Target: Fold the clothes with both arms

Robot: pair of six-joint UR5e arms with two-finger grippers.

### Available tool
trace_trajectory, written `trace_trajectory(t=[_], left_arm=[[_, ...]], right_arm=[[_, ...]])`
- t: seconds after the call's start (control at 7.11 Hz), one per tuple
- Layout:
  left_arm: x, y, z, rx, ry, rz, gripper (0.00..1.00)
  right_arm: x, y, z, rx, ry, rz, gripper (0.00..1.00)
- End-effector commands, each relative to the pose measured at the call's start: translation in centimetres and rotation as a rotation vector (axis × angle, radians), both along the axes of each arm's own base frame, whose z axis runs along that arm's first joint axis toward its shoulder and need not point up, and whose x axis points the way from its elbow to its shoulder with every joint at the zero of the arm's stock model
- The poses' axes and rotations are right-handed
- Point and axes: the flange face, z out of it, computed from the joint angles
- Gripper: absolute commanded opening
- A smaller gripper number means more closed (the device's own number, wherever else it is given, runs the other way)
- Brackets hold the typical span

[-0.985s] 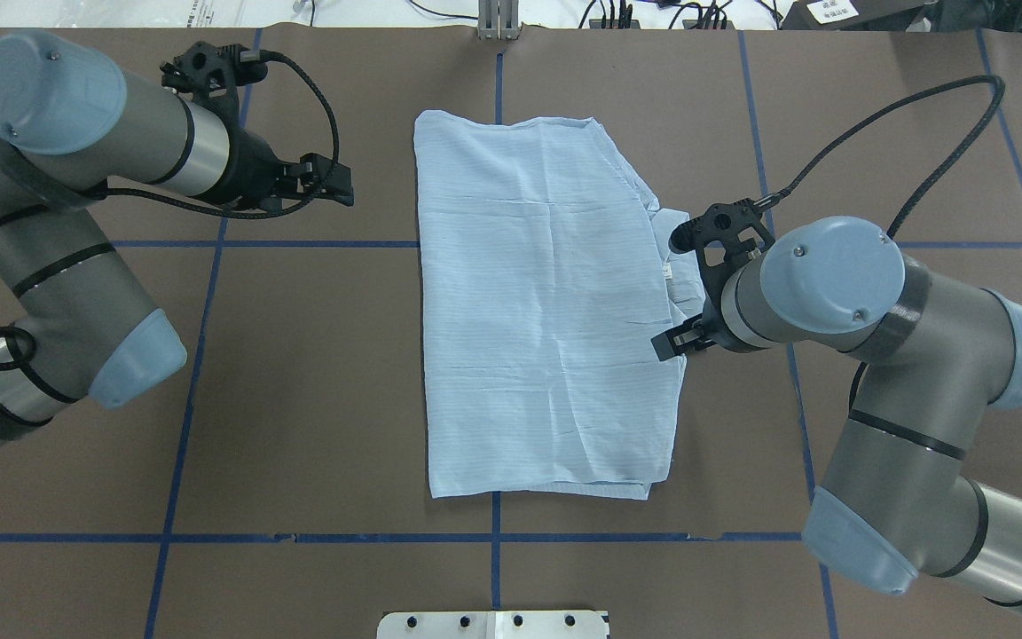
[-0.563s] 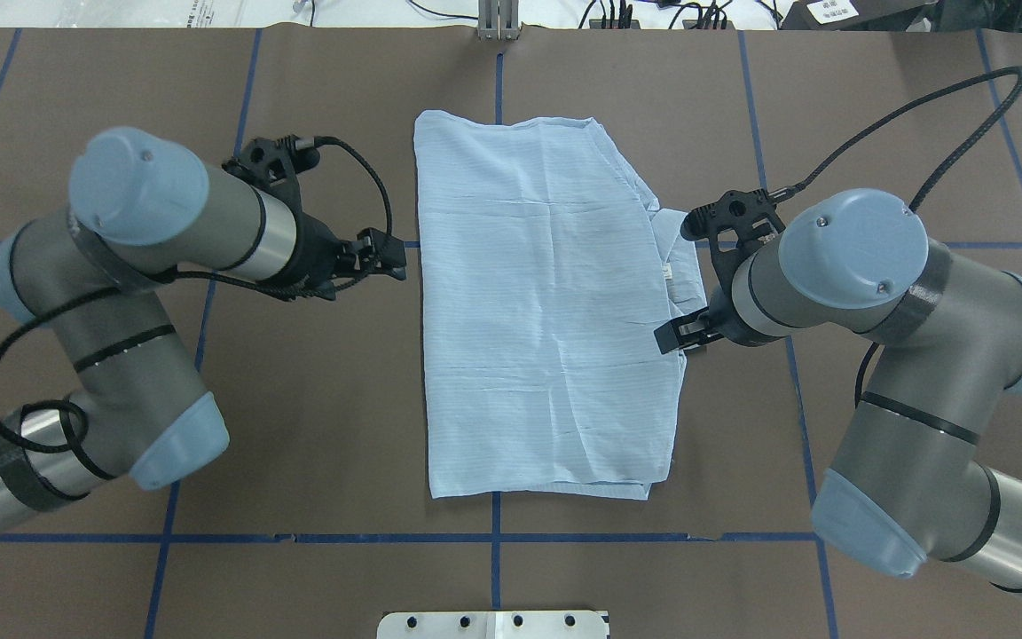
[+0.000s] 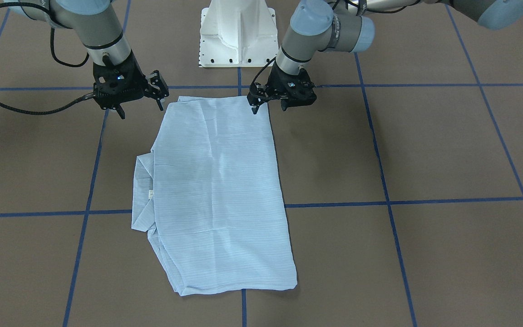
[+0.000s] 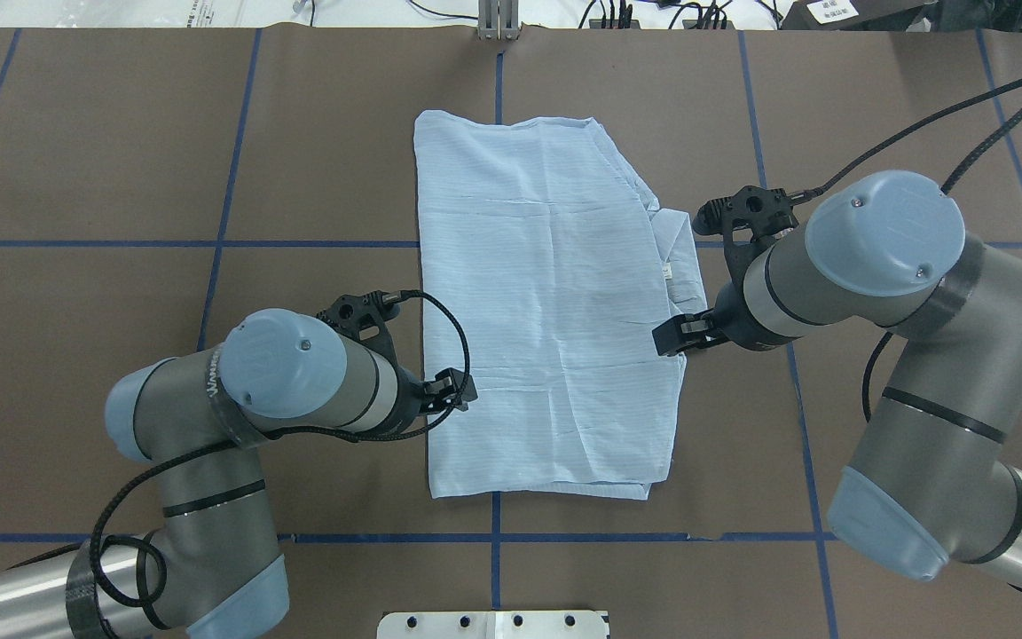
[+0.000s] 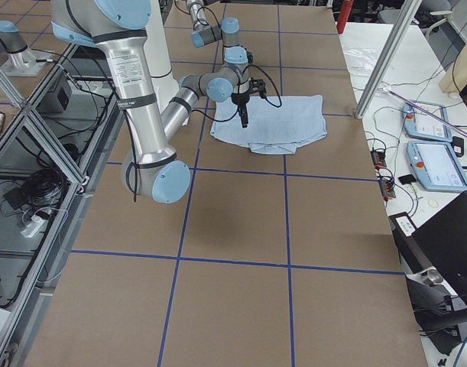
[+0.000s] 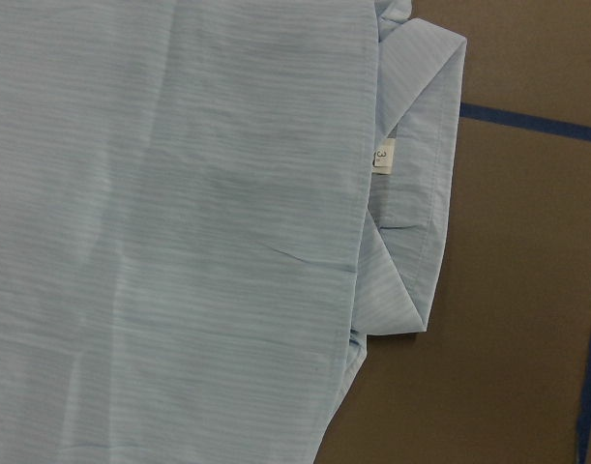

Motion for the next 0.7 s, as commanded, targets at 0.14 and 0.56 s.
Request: trace_trajectory(t=[0.14, 0.56], left_arm=[[2.04, 3.19, 0.25, -0.029, -0.014, 0.034, 0.96], [2.45, 3.37, 0.43, -0.031, -0.018, 0.039, 0.8]], right_arm=[[-0.02, 0.07, -0.27, -0.032, -0.011, 0.029, 1.0], [-0.03, 0.07, -0.36, -0.032, -0.012, 0.028, 1.0]])
